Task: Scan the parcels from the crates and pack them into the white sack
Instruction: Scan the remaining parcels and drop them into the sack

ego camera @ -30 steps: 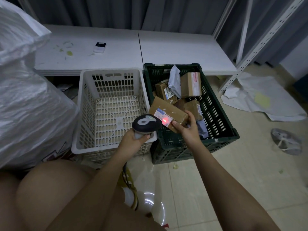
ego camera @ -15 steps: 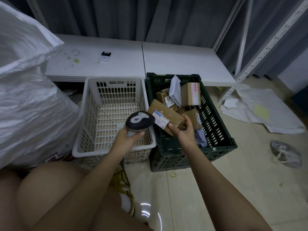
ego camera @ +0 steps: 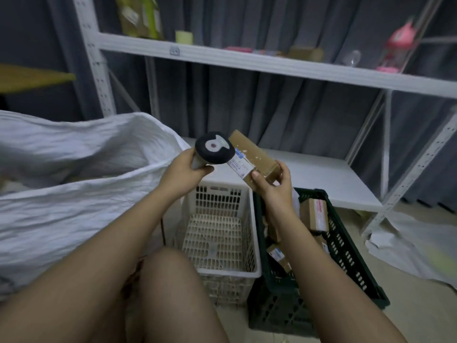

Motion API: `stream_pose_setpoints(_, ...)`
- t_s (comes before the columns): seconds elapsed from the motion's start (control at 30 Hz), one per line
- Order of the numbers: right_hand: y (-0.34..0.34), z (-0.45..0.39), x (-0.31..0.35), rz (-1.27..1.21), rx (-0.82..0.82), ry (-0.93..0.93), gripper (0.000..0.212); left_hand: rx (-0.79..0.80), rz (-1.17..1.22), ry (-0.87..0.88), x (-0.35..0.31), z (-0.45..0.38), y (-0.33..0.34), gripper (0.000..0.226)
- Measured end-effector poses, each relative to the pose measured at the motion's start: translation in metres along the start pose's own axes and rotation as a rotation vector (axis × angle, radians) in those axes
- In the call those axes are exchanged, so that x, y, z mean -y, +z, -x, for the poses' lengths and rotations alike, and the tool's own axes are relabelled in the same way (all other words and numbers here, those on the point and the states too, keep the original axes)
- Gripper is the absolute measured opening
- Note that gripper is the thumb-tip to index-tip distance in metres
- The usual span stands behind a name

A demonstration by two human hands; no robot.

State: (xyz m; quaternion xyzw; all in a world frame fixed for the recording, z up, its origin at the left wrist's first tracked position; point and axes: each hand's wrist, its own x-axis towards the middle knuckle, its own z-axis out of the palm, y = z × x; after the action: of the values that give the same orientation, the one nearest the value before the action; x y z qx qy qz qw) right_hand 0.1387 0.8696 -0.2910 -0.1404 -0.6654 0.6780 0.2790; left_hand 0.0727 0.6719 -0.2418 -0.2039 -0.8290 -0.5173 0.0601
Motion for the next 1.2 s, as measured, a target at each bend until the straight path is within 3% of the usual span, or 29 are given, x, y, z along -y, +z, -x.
stream_pose_setpoints(0.27,0.09,0.033,0.086,-0.09,0.166,-0.175,0.076,-0.263,-0.039,0.007,-0.026,0.053,-0.121,0.022)
stream_pose_setpoints(0.47,0.183,0.044,0.121,0.033,0.272,-0.404,0.073,-0.432,0.047,-0.057,-0.021,0.086,-0.195,0.026)
stream_pose_setpoints(0.53,0.212,0.047,0.121,0.172,0.361,-0.451,0.073,-0.465,0.084,-0.069,-0.016,0.096,-0.208,0.025)
stream_pose_setpoints(0.63,0.24,0.042,0.1,0.731,0.639,-0.444,0.073,-0.518,0.17,-0.095,-0.004,0.105,-0.217,0.025)
stream_pose_setpoints(0.67,0.242,0.042,0.094,0.809,0.683,-0.428,0.074,-0.532,0.185,-0.101,-0.002,0.107,-0.216,0.026)
stream_pose_setpoints(0.73,0.236,0.042,0.089,0.735,0.7,-0.401,0.071,-0.553,0.213,-0.091,0.001,0.107,-0.211,0.027)
stream_pose_setpoints(0.9,0.185,0.037,0.076,0.579,0.587,-0.399,0.041,-0.523,0.26,-0.03,-0.004,0.09,-0.174,0.03)
stream_pose_setpoints(1.2,0.032,-0.002,0.022,0.545,0.276,-0.202,0.026,-0.278,0.314,0.018,-0.036,0.022,-0.028,0.03)
